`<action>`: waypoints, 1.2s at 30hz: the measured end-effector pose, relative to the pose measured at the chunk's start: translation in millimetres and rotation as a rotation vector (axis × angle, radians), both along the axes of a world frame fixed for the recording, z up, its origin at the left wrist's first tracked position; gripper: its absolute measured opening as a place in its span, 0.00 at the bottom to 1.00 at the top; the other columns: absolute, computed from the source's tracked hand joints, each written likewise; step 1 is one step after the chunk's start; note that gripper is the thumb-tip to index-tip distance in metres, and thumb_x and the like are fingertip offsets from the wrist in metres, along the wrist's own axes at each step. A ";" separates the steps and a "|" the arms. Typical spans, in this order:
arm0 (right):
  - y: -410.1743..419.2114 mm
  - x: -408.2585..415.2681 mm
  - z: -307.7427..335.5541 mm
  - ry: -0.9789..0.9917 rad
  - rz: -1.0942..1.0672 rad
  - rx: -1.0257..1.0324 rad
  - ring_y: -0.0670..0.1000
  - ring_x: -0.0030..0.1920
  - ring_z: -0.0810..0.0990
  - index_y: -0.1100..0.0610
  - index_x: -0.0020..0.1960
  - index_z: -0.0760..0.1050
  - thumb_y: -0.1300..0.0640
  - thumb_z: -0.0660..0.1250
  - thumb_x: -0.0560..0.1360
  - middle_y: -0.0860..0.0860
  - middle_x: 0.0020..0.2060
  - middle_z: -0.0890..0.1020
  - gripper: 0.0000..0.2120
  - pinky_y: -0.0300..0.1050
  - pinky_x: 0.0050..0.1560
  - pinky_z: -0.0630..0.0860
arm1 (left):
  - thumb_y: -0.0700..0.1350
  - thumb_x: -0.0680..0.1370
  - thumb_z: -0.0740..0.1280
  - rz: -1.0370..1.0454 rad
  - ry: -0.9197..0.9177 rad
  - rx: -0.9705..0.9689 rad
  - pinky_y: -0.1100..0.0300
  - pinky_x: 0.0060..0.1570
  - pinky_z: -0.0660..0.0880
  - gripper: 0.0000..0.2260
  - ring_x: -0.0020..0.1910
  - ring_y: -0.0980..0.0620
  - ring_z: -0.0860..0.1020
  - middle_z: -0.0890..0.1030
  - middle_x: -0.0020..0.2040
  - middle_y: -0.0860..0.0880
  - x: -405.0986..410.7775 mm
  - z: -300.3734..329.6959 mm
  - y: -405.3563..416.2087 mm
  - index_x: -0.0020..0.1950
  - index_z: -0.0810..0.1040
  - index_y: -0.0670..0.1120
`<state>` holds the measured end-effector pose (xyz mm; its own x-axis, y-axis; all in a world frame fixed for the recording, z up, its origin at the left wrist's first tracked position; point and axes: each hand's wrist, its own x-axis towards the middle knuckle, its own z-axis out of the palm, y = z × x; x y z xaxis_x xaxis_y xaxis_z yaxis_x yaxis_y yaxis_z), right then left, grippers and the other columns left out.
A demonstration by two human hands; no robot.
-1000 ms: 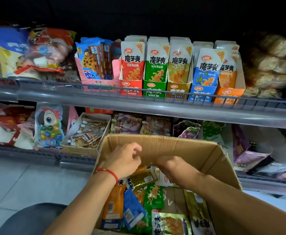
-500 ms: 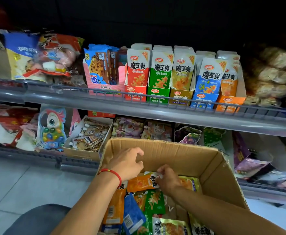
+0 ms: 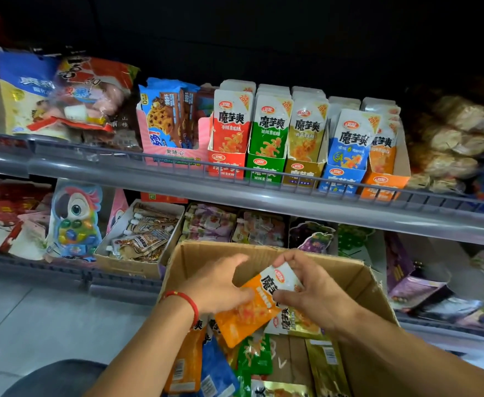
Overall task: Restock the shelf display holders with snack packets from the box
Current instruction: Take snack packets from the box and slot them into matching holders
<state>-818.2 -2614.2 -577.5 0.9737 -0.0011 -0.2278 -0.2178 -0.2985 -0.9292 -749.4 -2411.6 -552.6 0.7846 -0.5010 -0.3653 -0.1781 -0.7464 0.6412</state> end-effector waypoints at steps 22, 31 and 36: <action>-133.4 -27.7 119.5 -0.488 -0.464 -0.380 0.50 0.35 0.85 0.53 0.54 0.82 0.56 0.72 0.78 0.49 0.40 0.88 0.05 0.49 0.40 0.81 | 0.28 0.70 0.76 0.359 0.233 -0.671 0.48 0.57 0.81 0.22 0.53 0.47 0.85 0.87 0.52 0.46 -20.3 -1.1 -32.4 0.60 0.82 0.46; -198.2 39.3 224.1 -0.705 -0.616 -1.021 0.53 0.47 0.83 0.56 0.59 0.81 0.52 0.70 0.80 0.51 0.47 0.83 0.11 0.47 0.46 0.77 | 0.32 0.70 0.77 0.383 0.246 -0.646 0.45 0.58 0.80 0.20 0.53 0.47 0.85 0.87 0.50 0.50 -17.4 12.4 -37.8 0.57 0.81 0.50; -197.2 88.0 220.4 -0.426 -0.387 -1.221 0.60 0.64 0.78 0.55 0.66 0.78 0.52 0.71 0.79 0.56 0.61 0.82 0.17 0.56 0.63 0.75 | 0.31 0.71 0.76 0.373 0.255 -0.646 0.46 0.56 0.81 0.18 0.49 0.48 0.86 0.87 0.47 0.51 -19.0 16.6 -37.5 0.54 0.81 0.50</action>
<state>-730.2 -2811.4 -357.1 0.8591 -0.2730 0.4330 -0.2390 -0.9620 -0.1322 -768.4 -2449.2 -536.1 0.8736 -0.3959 -0.2829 0.2218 -0.1934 0.9557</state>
